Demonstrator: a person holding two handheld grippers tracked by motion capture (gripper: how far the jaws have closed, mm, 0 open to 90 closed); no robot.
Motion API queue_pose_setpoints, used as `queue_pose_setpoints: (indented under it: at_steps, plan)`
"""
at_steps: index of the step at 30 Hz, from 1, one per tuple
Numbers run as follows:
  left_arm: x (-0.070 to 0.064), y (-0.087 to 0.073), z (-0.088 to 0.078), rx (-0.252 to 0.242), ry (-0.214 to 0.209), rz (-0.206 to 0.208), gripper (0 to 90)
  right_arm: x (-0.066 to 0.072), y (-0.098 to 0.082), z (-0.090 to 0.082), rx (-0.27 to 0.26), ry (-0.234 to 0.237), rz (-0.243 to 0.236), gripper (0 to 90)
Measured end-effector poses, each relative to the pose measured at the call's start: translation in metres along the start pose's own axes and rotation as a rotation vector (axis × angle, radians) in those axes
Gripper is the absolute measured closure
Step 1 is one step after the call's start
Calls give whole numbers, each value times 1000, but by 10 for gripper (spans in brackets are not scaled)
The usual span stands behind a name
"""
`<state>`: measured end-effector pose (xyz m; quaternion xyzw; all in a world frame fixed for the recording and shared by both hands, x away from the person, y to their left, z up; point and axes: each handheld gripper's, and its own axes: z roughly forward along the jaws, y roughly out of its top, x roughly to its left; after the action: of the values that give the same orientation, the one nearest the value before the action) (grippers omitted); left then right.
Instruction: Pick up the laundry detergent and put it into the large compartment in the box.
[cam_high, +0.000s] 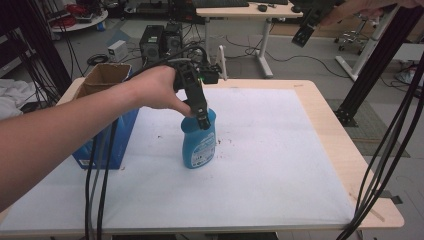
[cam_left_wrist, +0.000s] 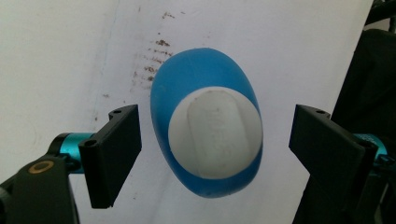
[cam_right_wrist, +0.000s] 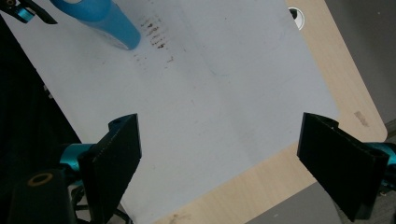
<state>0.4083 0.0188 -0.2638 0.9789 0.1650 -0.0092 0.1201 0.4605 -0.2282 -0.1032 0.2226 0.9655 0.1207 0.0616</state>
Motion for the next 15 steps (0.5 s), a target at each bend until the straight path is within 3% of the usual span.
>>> queue_pose_setpoints:
  at_steps: [15]
  plan:
    - [0, 4, 24, 36, 3, 0, 170, -1, -2, 3, 2, 3, 3, 130]
